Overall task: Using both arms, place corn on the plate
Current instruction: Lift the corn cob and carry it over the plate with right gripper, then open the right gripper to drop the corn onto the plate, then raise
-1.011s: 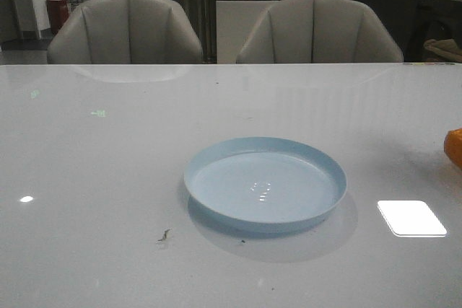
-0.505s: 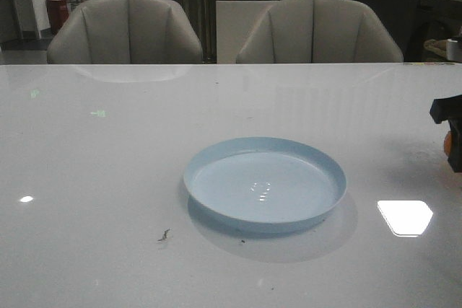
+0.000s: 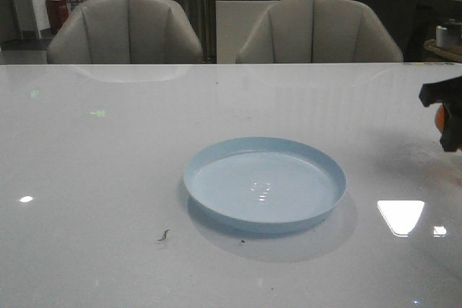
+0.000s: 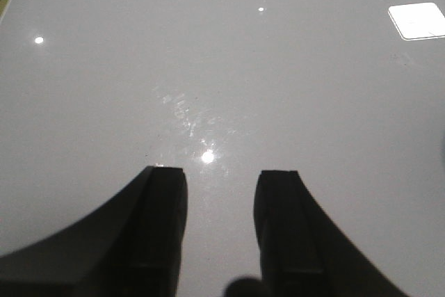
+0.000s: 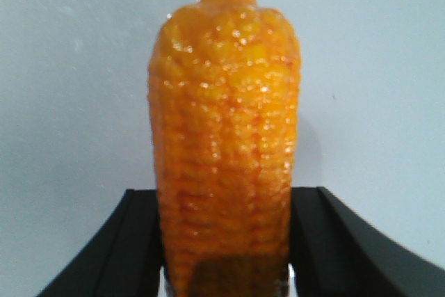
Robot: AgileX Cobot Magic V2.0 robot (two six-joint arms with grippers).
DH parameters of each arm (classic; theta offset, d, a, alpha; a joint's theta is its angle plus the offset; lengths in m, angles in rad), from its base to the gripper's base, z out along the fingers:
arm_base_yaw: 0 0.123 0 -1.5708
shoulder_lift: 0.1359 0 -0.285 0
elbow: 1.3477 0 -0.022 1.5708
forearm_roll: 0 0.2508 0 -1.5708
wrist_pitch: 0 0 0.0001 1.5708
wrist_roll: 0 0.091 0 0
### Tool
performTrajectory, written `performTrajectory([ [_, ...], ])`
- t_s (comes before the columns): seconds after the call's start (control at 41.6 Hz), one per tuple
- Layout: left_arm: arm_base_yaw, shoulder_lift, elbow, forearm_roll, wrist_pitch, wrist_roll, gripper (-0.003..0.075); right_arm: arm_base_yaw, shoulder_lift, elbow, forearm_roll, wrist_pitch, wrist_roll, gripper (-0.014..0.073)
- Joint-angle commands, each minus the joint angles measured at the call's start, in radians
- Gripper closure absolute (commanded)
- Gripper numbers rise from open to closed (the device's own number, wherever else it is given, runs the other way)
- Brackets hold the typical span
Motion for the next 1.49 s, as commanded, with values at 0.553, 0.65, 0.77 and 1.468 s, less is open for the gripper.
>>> performTrajectory([
  [0.553,0.0,-0.012,-0.028,-0.03,-0.07,-0.01,0.0398,0.549,-0.002,-0.25,-0.006,0.084,-0.084,0.0279],
  [0.65,0.0,-0.012,-0.028,-0.029,-0.07,-0.01,0.0398,0.592,0.042,-0.25,-0.006,0.094,-0.084,0.0279],
  [0.77,0.0,-0.012,-0.028,-0.029,-0.07,-0.01,0.0398,0.614,0.095,-0.25,-0.005,0.125,-0.084,0.0242],
  [1.468,0.0,-0.012,-0.028,-0.029,-0.068,-0.01,0.0398,0.581,0.04,-0.419,0.004,0.232,-0.084,0.0083],
])
